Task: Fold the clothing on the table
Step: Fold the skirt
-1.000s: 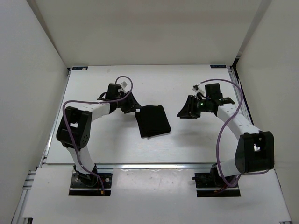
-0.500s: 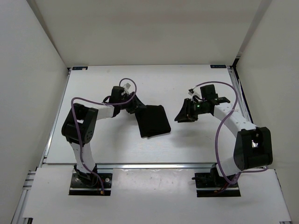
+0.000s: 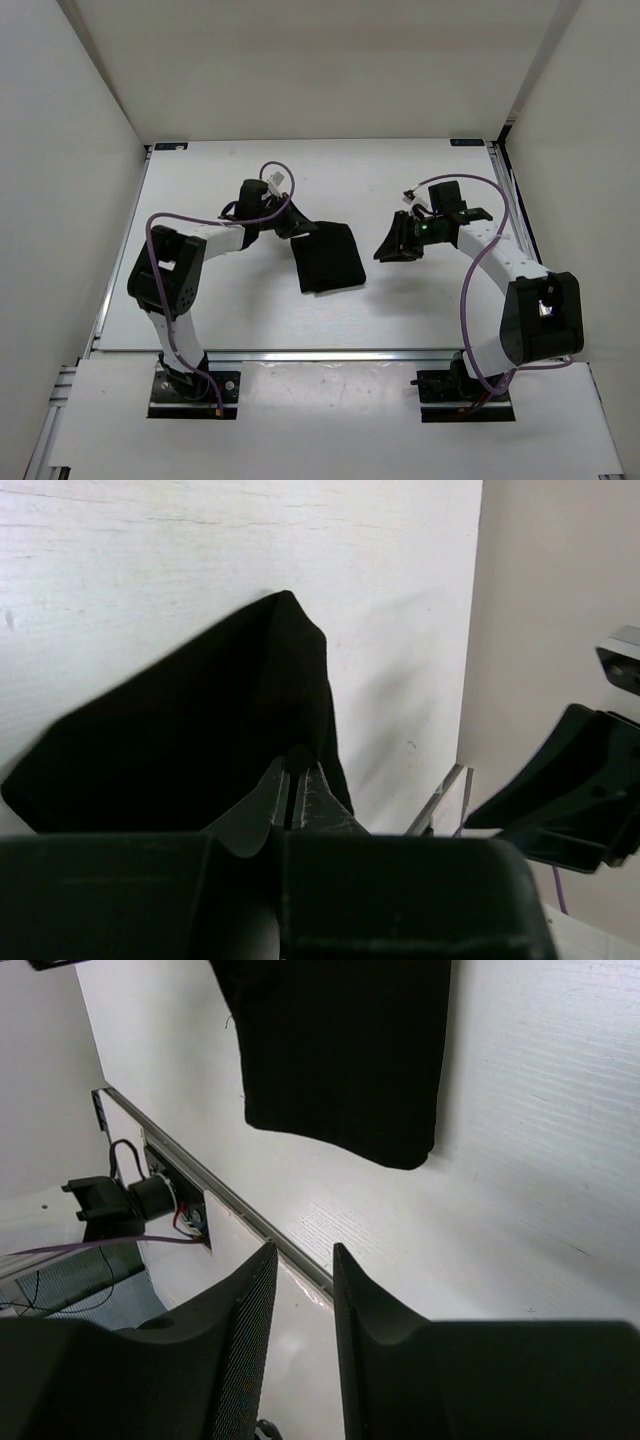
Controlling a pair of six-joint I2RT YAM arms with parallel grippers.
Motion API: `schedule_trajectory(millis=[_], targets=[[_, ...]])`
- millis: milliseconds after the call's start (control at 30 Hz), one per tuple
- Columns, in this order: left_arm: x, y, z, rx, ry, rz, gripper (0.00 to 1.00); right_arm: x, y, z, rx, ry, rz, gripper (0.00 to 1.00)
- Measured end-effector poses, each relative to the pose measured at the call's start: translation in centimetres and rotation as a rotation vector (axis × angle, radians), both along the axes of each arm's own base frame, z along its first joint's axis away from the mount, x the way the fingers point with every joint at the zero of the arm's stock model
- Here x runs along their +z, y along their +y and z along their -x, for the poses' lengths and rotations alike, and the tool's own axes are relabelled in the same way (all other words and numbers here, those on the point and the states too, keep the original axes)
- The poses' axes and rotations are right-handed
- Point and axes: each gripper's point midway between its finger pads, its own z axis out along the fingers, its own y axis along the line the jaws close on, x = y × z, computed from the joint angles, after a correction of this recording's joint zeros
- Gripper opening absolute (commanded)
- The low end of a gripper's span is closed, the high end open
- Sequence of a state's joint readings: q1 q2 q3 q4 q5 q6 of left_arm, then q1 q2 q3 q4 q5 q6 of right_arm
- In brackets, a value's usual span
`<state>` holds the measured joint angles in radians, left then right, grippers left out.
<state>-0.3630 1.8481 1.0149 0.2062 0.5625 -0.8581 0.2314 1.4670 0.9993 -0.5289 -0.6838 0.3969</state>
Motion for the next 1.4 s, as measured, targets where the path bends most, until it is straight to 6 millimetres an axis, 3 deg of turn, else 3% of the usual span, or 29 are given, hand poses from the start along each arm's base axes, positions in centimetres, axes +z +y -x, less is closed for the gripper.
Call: schedule_trajectory(millis=[233, 367, 700, 933, 1133, 1267, 1400], targets=[[3.0, 1.3, 0.6, 0.02, -0.028, -0.018, 0.0, 0.0, 0.2, 0.1, 0.005, -0.003, -0.002, 0.34], [3.3, 2.7, 0.7, 0.057, -0.039, -0.054, 0.0, 0.0, 0.5, 0.2, 0.014, -0.002, -0.003, 0.34], [-3.6, 7.5, 3.4, 0.156, 0.122, -0.274, 0.0, -0.7, 1.0, 0.5, 0.036, 0.023, 0.003, 0.35], [-6.6, 10.0, 5.7, 0.162, 0.197, -0.465, 0.03, -0.9, 2.5, -0.2, 0.085, 0.024, 0.011, 0.37], [-7.0, 10.5, 6.2, 0.132, 0.193, -0.626, 0.28, 0.0, 5.6, -2.2, 0.165, -0.018, 0.01, 0.38], [-7.0, 11.2, 6.4, 0.145, 0.204, -0.647, 0.29, -0.4, 8.2, -3.0, 0.232, -0.016, 0.003, 0.37], [-6.6, 12.0, 6.3, 0.167, 0.201, -0.658, 0.3, -2.6, 11.1, -3.4, 0.321, 0.027, 0.003, 0.34]])
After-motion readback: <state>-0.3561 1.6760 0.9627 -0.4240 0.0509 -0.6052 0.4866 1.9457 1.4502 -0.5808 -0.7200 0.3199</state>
